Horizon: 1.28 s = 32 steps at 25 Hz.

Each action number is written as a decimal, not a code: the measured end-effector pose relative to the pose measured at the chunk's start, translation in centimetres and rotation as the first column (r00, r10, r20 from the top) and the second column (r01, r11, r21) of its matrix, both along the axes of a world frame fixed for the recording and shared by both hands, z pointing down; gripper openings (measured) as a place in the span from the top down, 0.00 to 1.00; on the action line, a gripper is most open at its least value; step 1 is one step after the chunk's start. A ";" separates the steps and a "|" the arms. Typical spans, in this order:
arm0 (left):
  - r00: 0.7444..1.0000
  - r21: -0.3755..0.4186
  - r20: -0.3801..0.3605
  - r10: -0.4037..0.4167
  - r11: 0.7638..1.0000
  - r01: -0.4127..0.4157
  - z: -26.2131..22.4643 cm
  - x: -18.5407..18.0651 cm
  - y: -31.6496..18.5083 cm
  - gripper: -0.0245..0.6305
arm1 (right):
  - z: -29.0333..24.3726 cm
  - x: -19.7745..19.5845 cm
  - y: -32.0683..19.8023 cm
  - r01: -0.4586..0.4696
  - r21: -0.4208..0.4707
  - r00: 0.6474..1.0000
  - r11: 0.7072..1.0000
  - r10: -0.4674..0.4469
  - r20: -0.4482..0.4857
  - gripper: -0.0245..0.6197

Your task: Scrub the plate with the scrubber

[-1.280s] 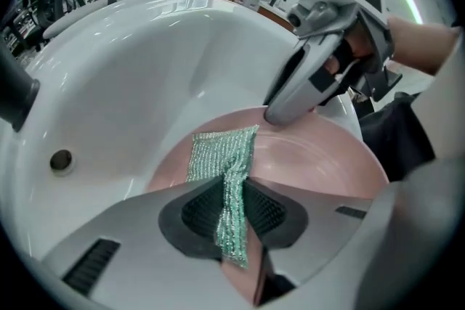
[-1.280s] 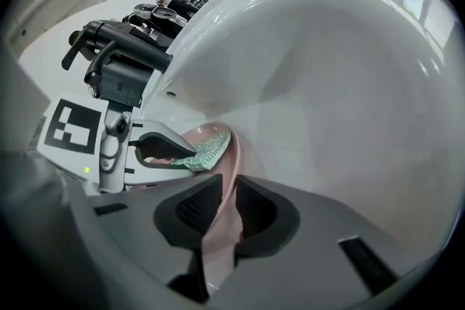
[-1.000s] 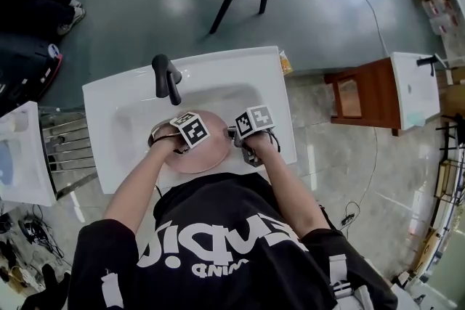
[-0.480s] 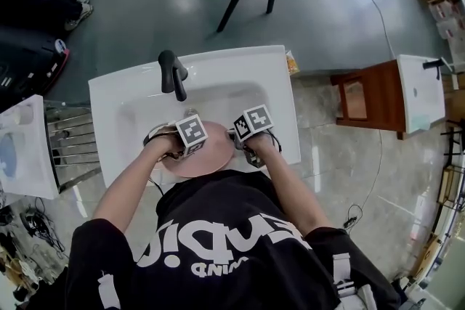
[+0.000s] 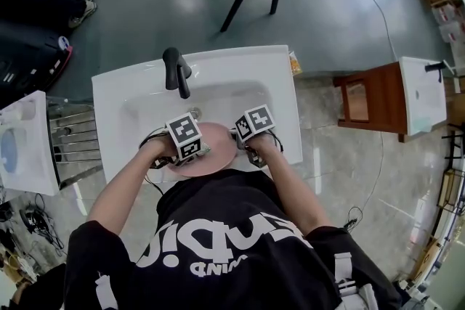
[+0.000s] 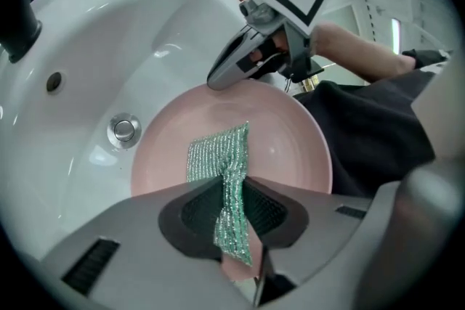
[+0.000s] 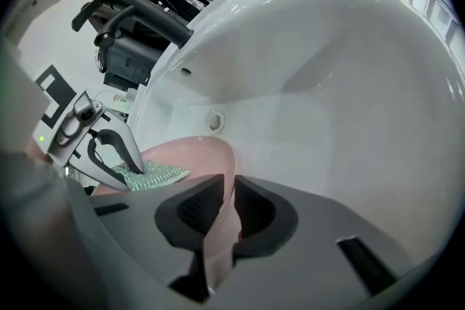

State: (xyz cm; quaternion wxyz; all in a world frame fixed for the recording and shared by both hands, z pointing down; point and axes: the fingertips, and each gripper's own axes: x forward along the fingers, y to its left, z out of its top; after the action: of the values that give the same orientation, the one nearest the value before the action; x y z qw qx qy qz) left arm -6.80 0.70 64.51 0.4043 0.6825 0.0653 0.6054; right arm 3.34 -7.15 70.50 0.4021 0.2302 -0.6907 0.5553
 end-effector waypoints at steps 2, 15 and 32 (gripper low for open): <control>0.999 -0.013 -0.037 -0.022 1.000 0.022 -0.6 0.7 0.0 0.82 | 0.0 0.1 -0.2 -0.015 0.008 1.000 1.000 0.015 -0.003 0.87; 0.896 -0.098 -0.310 -0.319 0.948 0.304 -4.6 5.4 -1.5 0.82 | -0.5 1.0 -1.5 -0.109 0.077 0.994 0.991 0.109 -0.001 0.89; 0.882 0.297 -0.320 -0.346 0.848 0.440 -2.7 3.3 -5.0 0.82 | -2.3 2.0 -4.0 -0.156 0.214 0.988 0.964 0.154 0.025 0.81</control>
State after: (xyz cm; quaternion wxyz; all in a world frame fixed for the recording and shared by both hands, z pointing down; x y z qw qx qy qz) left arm -3.47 -4.30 61.80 0.3764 0.8153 -0.1379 0.4179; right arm 5.29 -11.20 68.21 0.3274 0.3235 -0.7280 0.5081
